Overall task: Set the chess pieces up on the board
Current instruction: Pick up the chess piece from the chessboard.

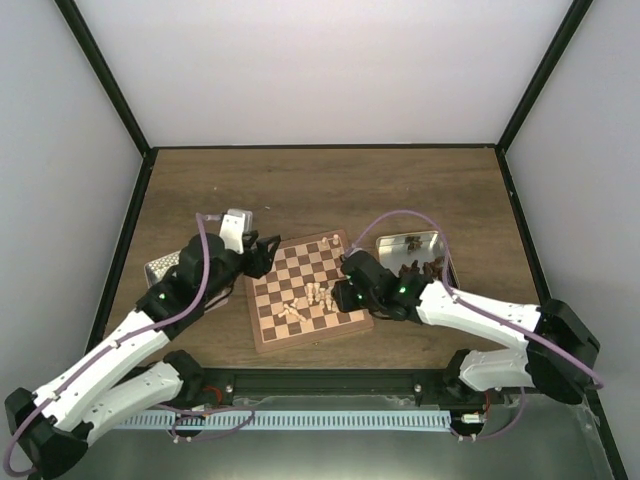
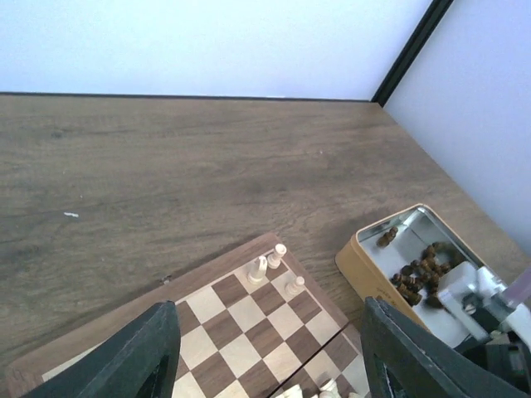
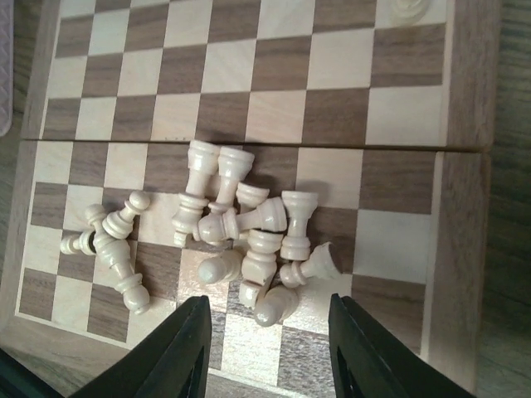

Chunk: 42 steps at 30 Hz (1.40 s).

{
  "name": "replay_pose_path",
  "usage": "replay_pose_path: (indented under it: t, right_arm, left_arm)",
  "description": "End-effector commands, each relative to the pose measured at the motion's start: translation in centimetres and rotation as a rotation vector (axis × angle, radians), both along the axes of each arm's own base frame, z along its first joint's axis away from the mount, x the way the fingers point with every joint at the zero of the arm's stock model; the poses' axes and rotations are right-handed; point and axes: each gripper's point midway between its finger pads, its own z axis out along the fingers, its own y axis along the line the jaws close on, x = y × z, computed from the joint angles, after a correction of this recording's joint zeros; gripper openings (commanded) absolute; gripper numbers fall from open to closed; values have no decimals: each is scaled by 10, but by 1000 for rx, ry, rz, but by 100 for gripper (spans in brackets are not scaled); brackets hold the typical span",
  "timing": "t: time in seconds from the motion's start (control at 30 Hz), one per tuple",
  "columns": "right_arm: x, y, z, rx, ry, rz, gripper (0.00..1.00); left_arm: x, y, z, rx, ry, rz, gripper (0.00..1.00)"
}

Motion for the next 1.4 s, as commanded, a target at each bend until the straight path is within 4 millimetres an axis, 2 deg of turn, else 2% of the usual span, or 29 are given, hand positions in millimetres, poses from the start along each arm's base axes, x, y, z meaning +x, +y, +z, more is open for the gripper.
replay_pose_path:
  t: [0.0, 0.1, 0.2, 0.33, 0.63, 0.8, 1.03, 1.2, 1.27, 1.37]
  right_arm:
    - [-2, 6, 5, -50, 10, -13, 41]
    - [-6, 10, 3, -86, 12, -11, 42]
    - [-7, 11, -4, -120, 29, -12, 43]
    - [-9, 14, -15, -161, 58, 2, 41]
    - [-9, 23, -31, -203, 86, 27, 32]
    - [-8, 27, -33, -194, 85, 31, 25]
    - [-7, 32, -36, -180, 79, 41, 23]
    - [-5, 33, -37, -176, 66, 41, 13]
    - [-4, 32, -35, -173, 62, 37, 8]
    - [-4, 33, -24, -145, 48, 37, 6]
  left_arm:
    - [-3, 10, 25, 26, -66, 14, 62]
    - [-8, 21, 44, 36, -100, 39, 63]
    - [-12, 28, 53, 33, -130, 51, 64]
    - [-14, 39, 52, 3, -155, 97, 65]
    - [-19, 43, 54, -24, -181, 99, 63]
    - [-19, 42, 52, -24, -177, 94, 63]
    - [-19, 41, 53, -26, -179, 88, 63]
    - [-19, 39, 52, -28, -177, 81, 64]
    - [-19, 39, 51, -25, -177, 80, 64]
    - [-19, 40, 51, -25, -177, 84, 64]
